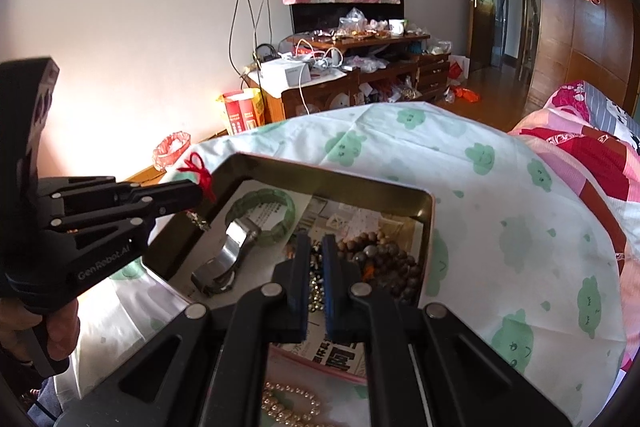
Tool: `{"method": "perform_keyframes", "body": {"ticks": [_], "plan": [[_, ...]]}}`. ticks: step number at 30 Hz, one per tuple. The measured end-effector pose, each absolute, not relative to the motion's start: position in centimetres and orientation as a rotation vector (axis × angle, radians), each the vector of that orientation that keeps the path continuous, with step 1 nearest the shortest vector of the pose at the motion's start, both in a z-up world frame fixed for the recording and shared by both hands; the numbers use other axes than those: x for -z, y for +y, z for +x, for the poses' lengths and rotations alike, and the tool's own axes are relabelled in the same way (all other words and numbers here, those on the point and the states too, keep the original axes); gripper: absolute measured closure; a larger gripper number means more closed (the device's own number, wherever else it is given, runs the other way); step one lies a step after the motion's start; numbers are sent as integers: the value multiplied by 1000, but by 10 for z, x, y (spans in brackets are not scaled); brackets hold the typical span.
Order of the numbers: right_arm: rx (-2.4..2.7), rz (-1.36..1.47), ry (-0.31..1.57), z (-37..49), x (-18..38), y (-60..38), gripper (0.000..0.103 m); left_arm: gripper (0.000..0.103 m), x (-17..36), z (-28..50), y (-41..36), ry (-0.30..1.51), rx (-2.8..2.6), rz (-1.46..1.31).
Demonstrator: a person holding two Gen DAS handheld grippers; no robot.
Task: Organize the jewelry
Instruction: 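Carry the red cord with the left tool while the right tool carries the bead chain over the tin, then open the left tool over the tin while the right tool releases the bead chain inside, then withdraw both tools from the tin toward the bangles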
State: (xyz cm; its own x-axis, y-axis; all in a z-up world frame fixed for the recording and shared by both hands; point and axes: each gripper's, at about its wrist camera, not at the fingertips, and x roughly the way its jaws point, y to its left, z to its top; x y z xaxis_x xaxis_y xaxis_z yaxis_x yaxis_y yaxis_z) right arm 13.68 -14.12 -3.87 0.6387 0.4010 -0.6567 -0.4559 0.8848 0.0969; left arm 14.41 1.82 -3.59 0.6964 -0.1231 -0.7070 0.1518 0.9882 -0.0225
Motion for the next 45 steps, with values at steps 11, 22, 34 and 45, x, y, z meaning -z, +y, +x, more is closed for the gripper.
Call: {"method": "perform_keyframes", "body": {"ticks": [11, 22, 34, 45], "plan": [[-474, -121, 745, 131, 53, -134, 93, 101, 48, 143, 12, 845, 164, 42], [-447, -69, 733, 115, 52, -144, 59, 43, 33, 124, 9, 787, 140, 53], [-416, -55, 711, 88, 44, -156, 57, 43, 29, 98, 8, 781, 135, 22], [-358, -80, 709, 48, 50, -183, 55, 43, 35, 59, 12, 795, 67, 35]]}}
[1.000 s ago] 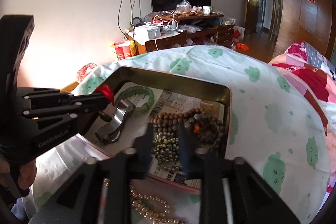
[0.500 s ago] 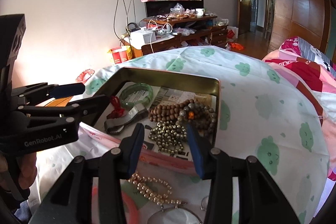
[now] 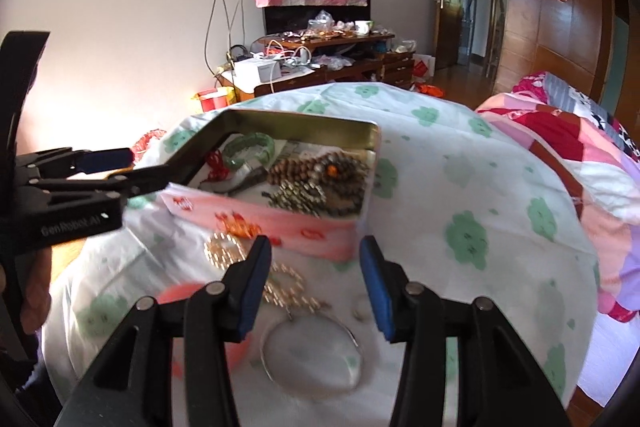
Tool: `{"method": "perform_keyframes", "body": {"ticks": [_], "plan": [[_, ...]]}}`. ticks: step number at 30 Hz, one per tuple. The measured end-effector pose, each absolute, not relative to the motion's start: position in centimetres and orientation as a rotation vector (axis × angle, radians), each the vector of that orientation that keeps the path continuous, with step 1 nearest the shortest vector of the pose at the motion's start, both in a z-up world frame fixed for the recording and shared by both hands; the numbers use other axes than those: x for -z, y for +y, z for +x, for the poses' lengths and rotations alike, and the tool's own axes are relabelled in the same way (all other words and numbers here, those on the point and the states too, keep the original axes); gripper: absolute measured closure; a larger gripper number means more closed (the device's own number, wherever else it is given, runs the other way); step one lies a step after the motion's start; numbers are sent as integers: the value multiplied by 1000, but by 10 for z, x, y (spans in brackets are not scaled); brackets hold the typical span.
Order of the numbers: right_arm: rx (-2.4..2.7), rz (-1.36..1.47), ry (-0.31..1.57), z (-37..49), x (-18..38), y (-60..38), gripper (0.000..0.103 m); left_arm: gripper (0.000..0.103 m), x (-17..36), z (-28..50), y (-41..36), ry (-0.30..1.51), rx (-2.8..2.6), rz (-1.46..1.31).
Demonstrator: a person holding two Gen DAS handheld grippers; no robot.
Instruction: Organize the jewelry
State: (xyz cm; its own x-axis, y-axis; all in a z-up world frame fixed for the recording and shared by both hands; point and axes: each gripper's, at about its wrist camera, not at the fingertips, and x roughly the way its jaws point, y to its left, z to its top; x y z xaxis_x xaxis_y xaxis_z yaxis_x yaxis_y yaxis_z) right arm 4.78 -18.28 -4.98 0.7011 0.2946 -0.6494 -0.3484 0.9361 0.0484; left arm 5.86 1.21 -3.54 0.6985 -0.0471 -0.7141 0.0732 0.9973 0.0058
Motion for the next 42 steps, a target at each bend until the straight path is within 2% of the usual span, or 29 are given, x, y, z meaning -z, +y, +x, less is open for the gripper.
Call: {"method": "perform_keyframes", "body": {"ticks": [4, 22, 24, 27, 30, 32, 35, 37, 42], "plan": [[-324, -66, 724, 37, 59, -196, 52, 43, 47, 48, 12, 825, 76, 10], [-280, -75, 820, 32, 96, -204, 53, 43, 84, 32, -21, 884, 135, 73], [-277, -84, 825, 32, 97, -203, 60, 43, 87, 32, -23, 888, 138, 82], [-278, -100, 838, 32, 100, -202, 77, 43, 88, 31, -27, 879, 143, 101], [-286, -103, 836, 30, 100, -201, 82, 50, 91, 30, -29, 878, 152, 116], [-291, -116, 834, 30, 100, -199, 86, 68, 92, 29, -31, 881, 173, 118], [-301, -132, 833, 29, 100, -197, 91, 88, 92, 28, -36, 885, 215, 117], [-304, -118, 832, 29, 100, -199, 95, 91, 91, 26, -36, 877, 231, 105], [-308, -97, 819, 27, 98, -201, 97, 93, 82, 20, -31, 837, 235, 92]]}}
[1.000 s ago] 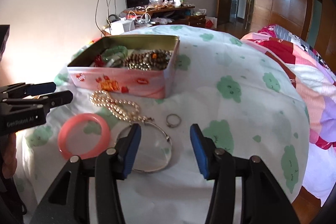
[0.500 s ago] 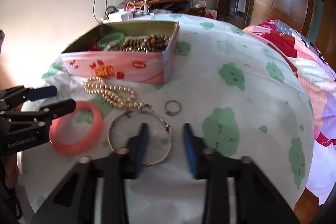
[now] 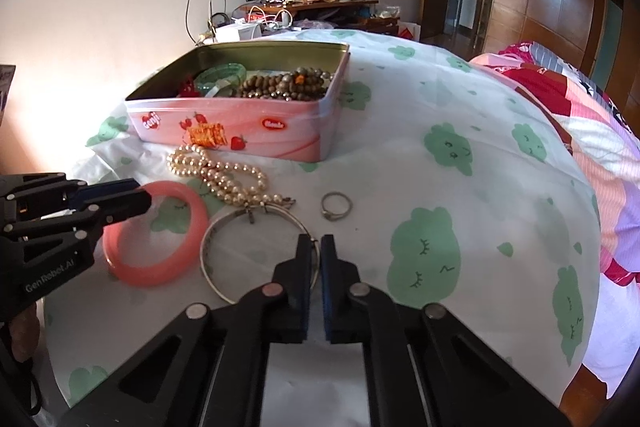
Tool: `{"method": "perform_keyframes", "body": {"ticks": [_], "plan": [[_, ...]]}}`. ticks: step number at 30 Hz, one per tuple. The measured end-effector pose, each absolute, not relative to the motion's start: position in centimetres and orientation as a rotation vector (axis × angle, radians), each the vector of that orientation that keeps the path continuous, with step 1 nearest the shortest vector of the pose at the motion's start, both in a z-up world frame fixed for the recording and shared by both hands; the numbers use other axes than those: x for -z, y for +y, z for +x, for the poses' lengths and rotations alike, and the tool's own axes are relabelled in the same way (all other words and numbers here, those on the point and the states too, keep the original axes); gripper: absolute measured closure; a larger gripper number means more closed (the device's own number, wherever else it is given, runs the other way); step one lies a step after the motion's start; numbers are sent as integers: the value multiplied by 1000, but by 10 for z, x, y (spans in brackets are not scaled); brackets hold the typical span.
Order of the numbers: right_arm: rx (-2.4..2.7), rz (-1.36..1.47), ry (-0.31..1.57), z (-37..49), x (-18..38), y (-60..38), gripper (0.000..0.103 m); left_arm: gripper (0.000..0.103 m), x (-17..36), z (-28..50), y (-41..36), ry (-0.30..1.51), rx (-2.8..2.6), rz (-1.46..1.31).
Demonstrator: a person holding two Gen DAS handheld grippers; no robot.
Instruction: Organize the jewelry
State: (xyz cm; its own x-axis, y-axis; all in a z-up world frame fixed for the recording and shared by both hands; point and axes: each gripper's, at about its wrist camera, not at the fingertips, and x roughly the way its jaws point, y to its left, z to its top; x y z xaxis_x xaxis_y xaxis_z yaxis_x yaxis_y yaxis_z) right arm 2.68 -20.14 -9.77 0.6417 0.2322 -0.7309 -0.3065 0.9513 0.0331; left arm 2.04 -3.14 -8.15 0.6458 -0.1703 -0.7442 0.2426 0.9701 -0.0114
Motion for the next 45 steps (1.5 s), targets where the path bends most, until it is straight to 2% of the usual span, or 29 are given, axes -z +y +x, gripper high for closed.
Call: {"method": "perform_keyframes", "body": {"ticks": [14, 15, 18, 19, 26, 28, 36, 38, 39, 40, 45], "plan": [[-298, -150, 772, 24, 82, -195, 98, 93, 66, 14, -7, 773, 142, 80], [-291, -146, 769, 24, 82, -196, 94, 93, 66, 15, -6, 775, 136, 81], [-286, -124, 790, 28, 84, -199, 66, 93, 68, 16, -5, 776, 122, 85], [-283, -121, 794, 29, 85, -200, 65, 93, 69, 17, -4, 780, 123, 78], [-301, -163, 842, 32, 98, -191, 68, 93, 70, 18, -5, 782, 135, 77], [-327, -174, 850, 30, 98, -188, 97, 93, 69, 17, -5, 780, 137, 75], [-315, -157, 835, 27, 94, -194, 97, 93, 66, 16, -4, 776, 137, 68], [-331, -106, 849, 30, 91, -200, 72, 93, 64, 15, -3, 774, 133, 63], [-340, -90, 850, 30, 90, -201, 37, 93, 63, 15, -1, 771, 128, 62], [-357, -79, 838, 28, 87, -201, 17, 93, 62, 14, 0, 769, 125, 61], [-382, -116, 824, 20, 86, -185, 16, 93, 62, 14, 5, 772, 107, 54]]}}
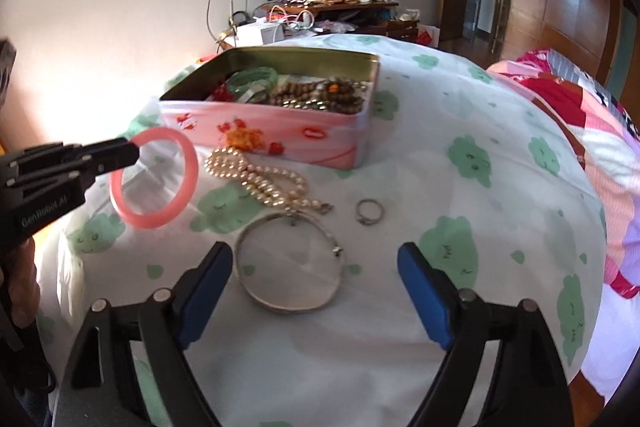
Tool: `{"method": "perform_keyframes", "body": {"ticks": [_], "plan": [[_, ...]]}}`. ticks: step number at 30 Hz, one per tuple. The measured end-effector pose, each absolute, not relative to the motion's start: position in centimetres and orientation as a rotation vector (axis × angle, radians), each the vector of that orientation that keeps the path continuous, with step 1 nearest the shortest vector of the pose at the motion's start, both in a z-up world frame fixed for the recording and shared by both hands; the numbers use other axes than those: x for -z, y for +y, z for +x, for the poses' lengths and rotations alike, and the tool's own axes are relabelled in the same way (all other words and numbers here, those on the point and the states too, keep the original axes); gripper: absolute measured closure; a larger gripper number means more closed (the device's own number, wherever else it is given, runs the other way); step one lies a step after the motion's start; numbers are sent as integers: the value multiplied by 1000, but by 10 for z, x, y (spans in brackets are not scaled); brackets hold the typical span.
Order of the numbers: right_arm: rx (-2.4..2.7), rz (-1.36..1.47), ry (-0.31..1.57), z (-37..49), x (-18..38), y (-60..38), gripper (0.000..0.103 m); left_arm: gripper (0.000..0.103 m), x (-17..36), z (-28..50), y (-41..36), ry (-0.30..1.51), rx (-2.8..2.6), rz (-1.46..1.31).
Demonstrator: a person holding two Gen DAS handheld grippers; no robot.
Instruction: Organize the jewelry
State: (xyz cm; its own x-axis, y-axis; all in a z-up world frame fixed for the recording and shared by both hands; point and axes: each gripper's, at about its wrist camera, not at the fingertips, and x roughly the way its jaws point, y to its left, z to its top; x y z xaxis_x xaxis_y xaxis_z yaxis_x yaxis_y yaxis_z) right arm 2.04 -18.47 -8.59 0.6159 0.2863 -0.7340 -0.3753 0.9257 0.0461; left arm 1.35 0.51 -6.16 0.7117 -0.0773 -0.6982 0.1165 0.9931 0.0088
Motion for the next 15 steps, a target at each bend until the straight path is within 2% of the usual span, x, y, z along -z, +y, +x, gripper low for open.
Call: {"method": "perform_keyframes", "body": {"ticks": [8, 11, 15], "plan": [[-407, -160, 873, 24, 99, -169, 17, 93, 68, 15, 7, 790, 109, 51], [-397, -168, 879, 24, 100, -169, 35, 93, 67, 15, 7, 788, 113, 53], [-399, -169, 870, 19, 99, -171, 35, 93, 62, 13, 7, 776, 116, 54]]}}
